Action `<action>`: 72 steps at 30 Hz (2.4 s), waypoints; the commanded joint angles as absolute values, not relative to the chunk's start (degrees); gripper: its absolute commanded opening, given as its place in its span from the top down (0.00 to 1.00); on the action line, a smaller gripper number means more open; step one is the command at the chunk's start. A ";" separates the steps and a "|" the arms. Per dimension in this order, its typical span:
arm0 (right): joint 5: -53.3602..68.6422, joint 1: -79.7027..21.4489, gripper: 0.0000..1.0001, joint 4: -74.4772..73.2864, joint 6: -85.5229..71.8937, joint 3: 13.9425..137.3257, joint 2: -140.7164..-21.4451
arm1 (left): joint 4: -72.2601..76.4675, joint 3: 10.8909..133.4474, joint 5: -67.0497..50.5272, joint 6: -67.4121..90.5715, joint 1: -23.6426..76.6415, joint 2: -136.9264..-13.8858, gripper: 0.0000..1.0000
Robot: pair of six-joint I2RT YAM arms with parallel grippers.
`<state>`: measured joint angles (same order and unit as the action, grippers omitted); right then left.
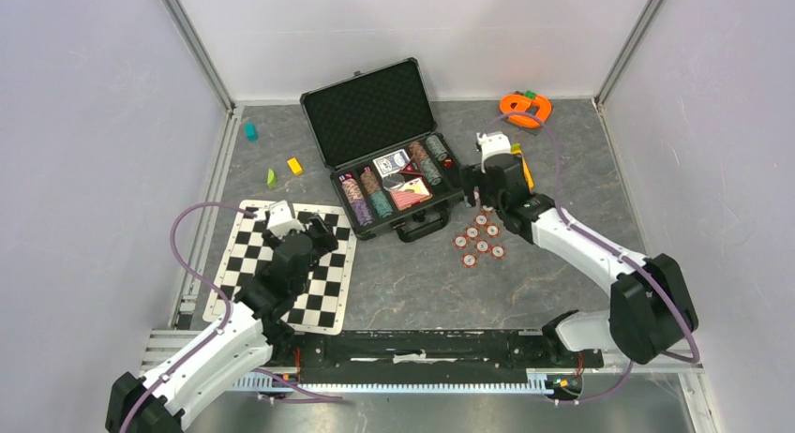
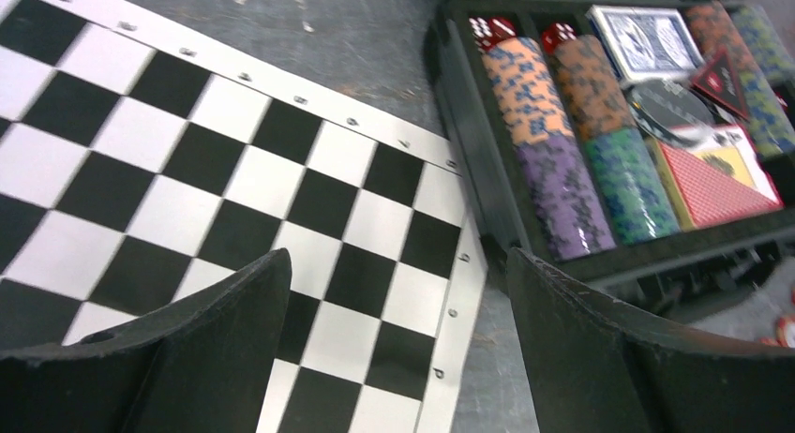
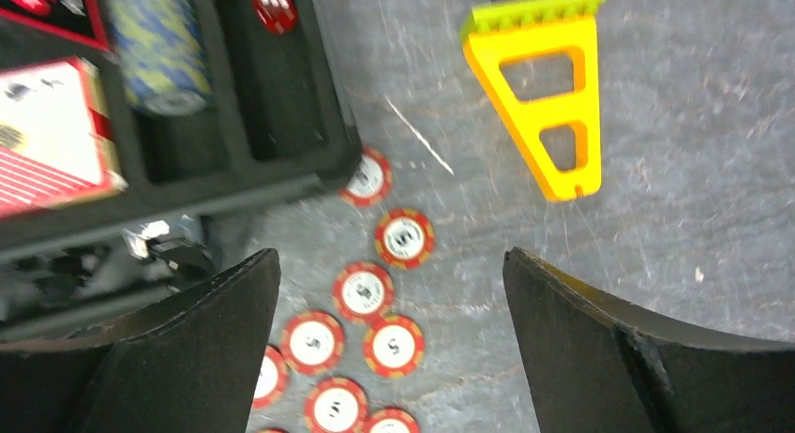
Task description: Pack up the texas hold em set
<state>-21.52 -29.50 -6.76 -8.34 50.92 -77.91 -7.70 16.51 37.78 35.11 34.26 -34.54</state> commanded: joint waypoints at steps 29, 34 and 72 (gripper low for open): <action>8.24 -22.30 0.38 1.79 2.69 67.96 -108.93 | -0.26 17.67 21.27 29.71 34.46 -41.48 0.10; 2.95 -22.95 0.37 0.25 2.55 68.80 -109.20 | -0.26 17.67 21.97 29.51 34.46 -41.13 0.10; -3.06 -21.09 0.38 -18.09 0.30 67.05 -97.86 | -0.26 17.49 21.18 29.74 34.45 -40.23 0.10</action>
<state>-1.54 -21.26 -16.01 0.27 65.52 -101.21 -2.79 16.51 20.82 31.59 34.26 -40.99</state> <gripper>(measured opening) 0.515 0.902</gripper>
